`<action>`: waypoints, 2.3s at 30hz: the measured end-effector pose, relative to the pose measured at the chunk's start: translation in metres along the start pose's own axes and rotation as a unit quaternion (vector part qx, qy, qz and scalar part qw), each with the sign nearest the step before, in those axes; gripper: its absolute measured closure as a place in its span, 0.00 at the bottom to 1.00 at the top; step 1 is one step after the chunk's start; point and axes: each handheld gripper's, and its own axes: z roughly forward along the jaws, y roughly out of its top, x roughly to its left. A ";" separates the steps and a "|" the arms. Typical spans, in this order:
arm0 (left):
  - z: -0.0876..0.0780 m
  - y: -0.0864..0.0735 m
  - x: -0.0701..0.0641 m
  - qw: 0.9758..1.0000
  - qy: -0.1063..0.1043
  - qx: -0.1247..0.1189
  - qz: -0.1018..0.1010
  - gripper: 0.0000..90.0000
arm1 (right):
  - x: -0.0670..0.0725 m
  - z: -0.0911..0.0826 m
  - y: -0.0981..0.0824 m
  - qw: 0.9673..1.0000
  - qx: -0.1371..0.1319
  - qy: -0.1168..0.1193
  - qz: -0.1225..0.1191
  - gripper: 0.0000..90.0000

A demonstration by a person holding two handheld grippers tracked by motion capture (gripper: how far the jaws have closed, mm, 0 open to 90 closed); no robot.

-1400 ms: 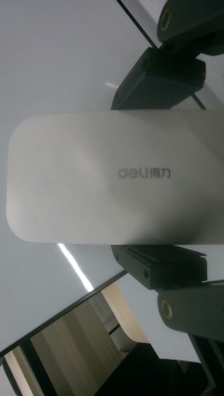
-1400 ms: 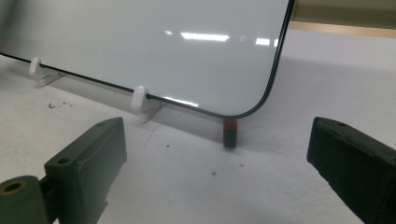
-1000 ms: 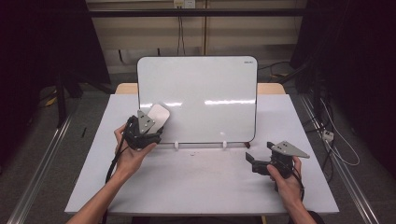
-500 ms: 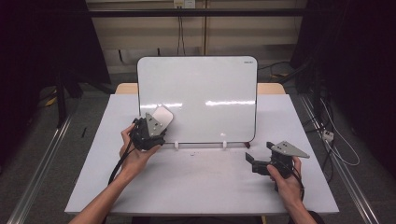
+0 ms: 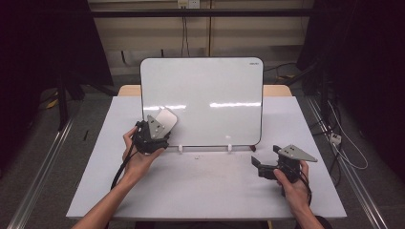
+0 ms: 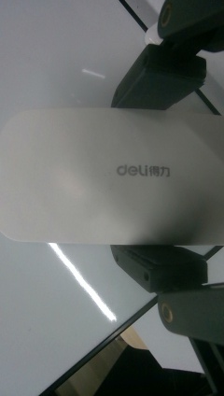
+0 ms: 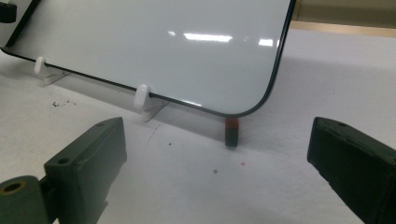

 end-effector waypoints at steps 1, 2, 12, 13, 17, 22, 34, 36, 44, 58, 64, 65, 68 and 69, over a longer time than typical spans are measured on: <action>0.000 0.000 0.001 1.000 -0.003 0.001 -0.003 0.32 | 0.000 0.000 0.000 1.000 -0.001 0.000 0.000 0.05; 0.000 -0.001 0.001 1.000 -0.007 0.000 -0.009 0.30 | -0.001 0.000 0.000 1.000 0.000 0.000 0.001 0.05; -0.005 -0.002 0.006 0.999 -0.023 -0.007 -0.025 0.13 | 0.000 0.001 0.000 1.000 0.000 -0.003 -0.002 0.05; -0.005 -0.001 0.005 1.000 -0.017 -0.007 -0.020 0.12 | 0.000 0.001 0.000 1.000 0.000 -0.004 -0.001 0.05; -0.008 0.000 0.006 0.999 -0.037 -0.012 -0.032 0.09 | 0.000 0.001 0.000 1.000 0.001 -0.003 0.000 0.05; -0.016 -0.001 0.013 0.996 -0.053 -0.016 -0.070 0.06 | 0.002 0.001 0.001 1.000 0.000 -0.003 -0.005 0.05; -0.036 -0.006 0.020 0.989 -0.092 -0.019 -0.114 0.05 | 0.002 0.001 0.001 1.000 0.001 -0.006 -0.004 0.05; -0.040 -0.008 0.020 0.987 -0.101 -0.023 -0.123 0.05 | 0.002 0.001 0.001 1.000 0.001 -0.007 -0.003 0.05; -0.053 -0.021 0.018 0.988 -0.090 -0.026 -0.119 0.06 | 0.002 0.001 0.000 1.000 0.003 -0.006 -0.004 0.05; -0.073 -0.055 0.019 0.986 -0.090 -0.013 -0.143 0.06 | 0.002 0.002 0.000 1.000 0.003 -0.008 -0.004 0.05; -0.079 -0.070 0.012 0.985 -0.080 -0.014 -0.153 0.06 | 0.002 0.002 0.000 1.000 0.004 -0.006 -0.004 0.05; -0.080 -0.074 0.010 0.984 -0.076 -0.013 -0.161 0.05 | 0.002 0.002 0.000 1.000 0.005 -0.007 -0.004 0.05; -0.081 -0.079 0.012 0.982 -0.081 -0.019 -0.169 0.06 | 0.003 0.001 0.000 1.000 0.006 -0.007 -0.004 0.05; -0.081 -0.080 0.013 0.982 -0.073 -0.028 -0.170 0.06 | 0.003 0.001 0.000 1.000 0.007 -0.007 -0.006 0.05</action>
